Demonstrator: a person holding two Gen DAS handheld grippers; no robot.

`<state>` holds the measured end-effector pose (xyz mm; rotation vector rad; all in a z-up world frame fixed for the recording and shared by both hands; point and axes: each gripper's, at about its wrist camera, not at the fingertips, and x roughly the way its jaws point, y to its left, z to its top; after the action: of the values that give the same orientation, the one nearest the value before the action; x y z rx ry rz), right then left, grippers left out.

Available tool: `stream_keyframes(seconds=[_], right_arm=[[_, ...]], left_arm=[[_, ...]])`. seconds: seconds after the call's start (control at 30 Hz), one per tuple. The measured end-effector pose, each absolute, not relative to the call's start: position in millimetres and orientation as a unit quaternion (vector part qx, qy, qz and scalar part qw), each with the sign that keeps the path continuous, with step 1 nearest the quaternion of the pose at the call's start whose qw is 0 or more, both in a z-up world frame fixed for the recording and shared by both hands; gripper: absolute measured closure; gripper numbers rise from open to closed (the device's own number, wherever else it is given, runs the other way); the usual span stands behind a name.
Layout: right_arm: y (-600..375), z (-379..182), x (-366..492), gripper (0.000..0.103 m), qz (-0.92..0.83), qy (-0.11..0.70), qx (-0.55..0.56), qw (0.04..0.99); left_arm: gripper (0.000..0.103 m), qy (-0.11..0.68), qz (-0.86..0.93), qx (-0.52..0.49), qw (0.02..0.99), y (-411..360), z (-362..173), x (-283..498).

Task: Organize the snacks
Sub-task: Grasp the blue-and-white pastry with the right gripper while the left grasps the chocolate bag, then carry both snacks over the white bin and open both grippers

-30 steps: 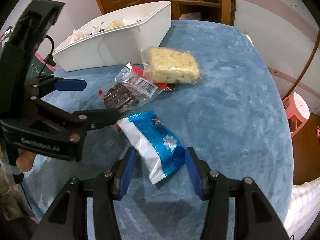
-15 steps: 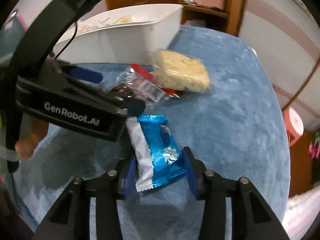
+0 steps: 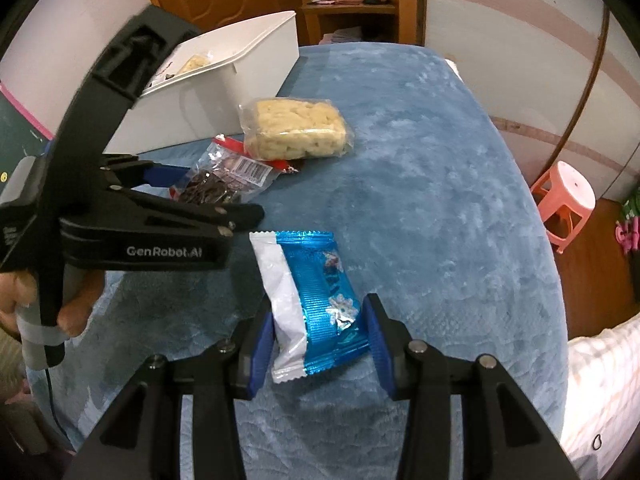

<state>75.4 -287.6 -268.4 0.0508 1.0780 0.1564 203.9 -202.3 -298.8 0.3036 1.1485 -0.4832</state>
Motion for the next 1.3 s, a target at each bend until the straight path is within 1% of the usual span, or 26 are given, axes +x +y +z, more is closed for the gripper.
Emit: stream_keyframes(seconds=[0.03,0.07,0.1,0.13,0.17,0.2,0.5,0.8,1.17,1.3], right_arm=[[-288.3,-270.2,75.0,0.06,0.073,0.515,0.028,0.853],[-288.5,-271.6,76.4,0.06,0.073,0.517,0.031,0.852],[-288.4,-272.5,77.1,0.06,0.072,0.519,0.033,0.851],[-288.3,-272.2,76.4,0.06,0.071,0.519,0.034,0.851],[-287.6,-271.3,76.0,0.06,0.073,0.518,0.035,0.852],[-286.7,-269.8,74.6,0.06,0.074,0.516,0.035,0.853],[-280.1,-252.8,61.6,0.06,0.083,0.497,0.03,0.863],[-288.5,-239.2,48.7,0.06,0.079,0.484,0.05,0.87],[-278.2,-229.4,47.2,0.06,0.092,0.48,0.056,0.871],[-270.2,-218.4,51.5,0.06,0.108,0.475,0.059,0.871]], left_arm=[[0.039,0.534,-0.221,0.142,0.804,-203.9,-297.4,202.1],[0.045,0.532,-0.218,0.139,0.806,-204.0,-295.1,200.7],[0.053,0.529,-0.215,0.136,0.809,-202.5,-291.3,200.0],[0.055,0.528,-0.212,0.129,0.812,-200.8,-288.3,198.2],[0.061,0.53,-0.214,0.116,0.812,-197.9,-284.2,193.9],[0.062,0.534,-0.215,0.1,0.811,-195.0,-281.8,193.6],[0.063,0.547,-0.193,0.078,0.811,-173.1,-275.9,183.8],[0.063,0.533,-0.194,0.072,0.82,-130.7,-261.2,154.7],[0.063,0.506,-0.202,0.053,0.837,-101.0,-228.9,134.1],[0.063,0.496,-0.178,0.078,0.846,-87.8,-205.6,128.5]])
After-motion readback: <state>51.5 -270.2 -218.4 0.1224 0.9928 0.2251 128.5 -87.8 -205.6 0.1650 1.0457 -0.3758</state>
